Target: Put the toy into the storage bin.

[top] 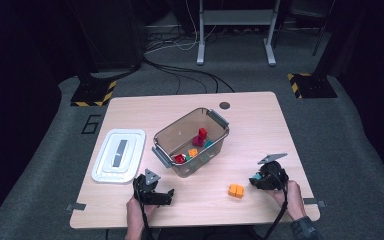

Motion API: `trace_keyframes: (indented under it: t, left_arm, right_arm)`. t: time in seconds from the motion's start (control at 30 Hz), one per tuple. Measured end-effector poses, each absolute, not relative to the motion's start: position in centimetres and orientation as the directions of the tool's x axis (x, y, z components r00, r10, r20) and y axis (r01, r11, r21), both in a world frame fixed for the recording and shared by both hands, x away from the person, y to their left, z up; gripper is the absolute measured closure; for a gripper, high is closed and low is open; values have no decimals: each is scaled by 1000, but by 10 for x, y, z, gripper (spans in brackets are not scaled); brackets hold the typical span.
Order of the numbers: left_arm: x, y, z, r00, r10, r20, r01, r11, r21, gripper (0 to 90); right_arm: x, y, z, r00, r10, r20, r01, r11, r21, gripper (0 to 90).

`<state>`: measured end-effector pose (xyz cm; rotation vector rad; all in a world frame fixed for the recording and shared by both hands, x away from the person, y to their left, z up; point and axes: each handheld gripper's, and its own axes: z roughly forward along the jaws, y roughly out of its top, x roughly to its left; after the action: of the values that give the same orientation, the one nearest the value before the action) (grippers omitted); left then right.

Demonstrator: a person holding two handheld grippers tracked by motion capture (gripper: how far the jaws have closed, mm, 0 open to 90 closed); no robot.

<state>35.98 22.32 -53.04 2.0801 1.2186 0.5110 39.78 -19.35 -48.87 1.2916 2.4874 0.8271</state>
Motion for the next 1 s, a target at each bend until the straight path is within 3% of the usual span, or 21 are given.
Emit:
trace_keyframes:
  t: [1.0]
  left_arm:
    - [360, 223, -530, 489, 873, 1, 613, -344, 711, 0]
  right_arm:
    - [453, -180, -445, -600, 798, 62, 643, 435, 630, 587]
